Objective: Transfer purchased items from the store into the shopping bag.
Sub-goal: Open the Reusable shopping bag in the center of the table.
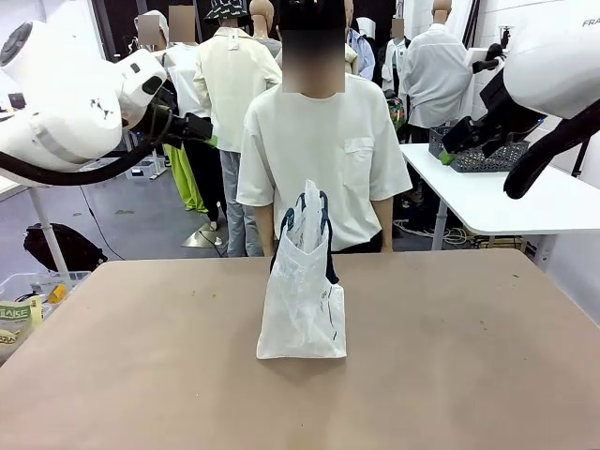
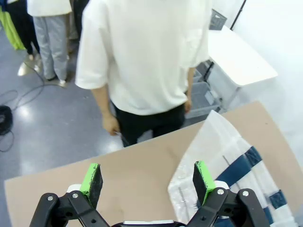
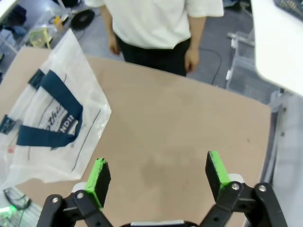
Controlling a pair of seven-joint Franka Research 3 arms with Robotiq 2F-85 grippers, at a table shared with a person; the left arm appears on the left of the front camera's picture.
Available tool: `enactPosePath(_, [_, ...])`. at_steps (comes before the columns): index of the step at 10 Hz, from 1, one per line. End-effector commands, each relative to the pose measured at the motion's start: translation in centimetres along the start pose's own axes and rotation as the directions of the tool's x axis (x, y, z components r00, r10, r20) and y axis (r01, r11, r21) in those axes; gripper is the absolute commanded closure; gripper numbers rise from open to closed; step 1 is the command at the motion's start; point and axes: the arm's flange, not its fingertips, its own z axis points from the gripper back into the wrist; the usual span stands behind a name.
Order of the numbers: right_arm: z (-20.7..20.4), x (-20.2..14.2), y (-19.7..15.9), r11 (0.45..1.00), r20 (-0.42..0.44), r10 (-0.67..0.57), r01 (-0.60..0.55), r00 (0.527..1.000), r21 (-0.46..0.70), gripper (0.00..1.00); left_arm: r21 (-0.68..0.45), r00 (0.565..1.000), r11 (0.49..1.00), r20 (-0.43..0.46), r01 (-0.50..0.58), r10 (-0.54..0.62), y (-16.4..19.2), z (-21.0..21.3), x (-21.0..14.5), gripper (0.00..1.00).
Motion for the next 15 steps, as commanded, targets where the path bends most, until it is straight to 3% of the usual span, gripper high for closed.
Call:
enactPosePath(1, [-1.8, -0.4, -1.1, 1.000, -0.068, 0.014, -0.013, 0.998, 0.018, 0.00, -0.044, 0.998, 0.998, -0.035, -0.053, 0.051, 0.1, -1.4, -0.5, 0.00])
enactPosePath(2, [-1.8, -1.1, -1.7, 0.998, -0.088, 0.022, -0.027, 0.996, -0.053, 0.00, -0.035, 0.996, 0.999, -0.086, 0.030, -0.033, -0.4, -0.6, -1.3, 0.00])
enactPosePath(3, [-0.8, -0.4, -0.1, 1.000, -0.034, 0.000, 0.000, 0.999, 0.007, 0.00, -0.021, 0.999, 0.999, -0.017, -0.032, 0.031, -0.5, -0.6, -0.4, 0.00])
enactPosePath(6, [-1.9, -1.2, -0.4, 1.000, -0.059, -0.003, 0.003, 0.998, 0.013, 0.00, -0.037, 0.998, 0.997, -0.028, -0.064, 0.063, -1.2, -1.9, -1.5, 0.00])
enactPosePath(7, [-2.7, -0.8, 1.8, 0.998, -0.078, 0.041, -0.038, 0.996, 0.043, 0.00, -0.066, 0.997, 0.997, -0.063, -0.045, 0.041, -2.8, -3.8, -1.2, 0.00])
enactPosePath(8, [-3.3, -0.2, 4.7, 0.991, -0.082, 0.104, -0.096, 0.991, 0.098, 0.00, -0.139, 0.997, 0.989, -0.077, -0.042, 0.031, -4.7, -5.4, -0.5, 0.00])
enactPosePath(11, [-4.4, 0.3, 10.1, 0.939, -0.060, 0.129, -0.103, 0.990, 0.329, 0.00, -0.282, 0.988, 0.957, -0.156, -0.062, 0.018, -9.8, -9.3, -0.8, 0.00])
enactPosePath(13, [-5.0, 0.6, 12.5, 0.910, -0.050, 0.128, -0.097, 0.991, 0.403, 0.00, -0.268, 0.963, 0.959, -0.269, -0.095, 0.020, -11.1, -10.5, -2.1, 0.00])
enactPosePath(15, [-6.3, 0.7, 14.3, 0.883, -0.071, 0.107, -0.062, 0.992, 0.465, 0.00, -0.277, 0.955, 0.956, -0.297, -0.096, 0.010, -11.4, -10.9, -3.2, 0.00])
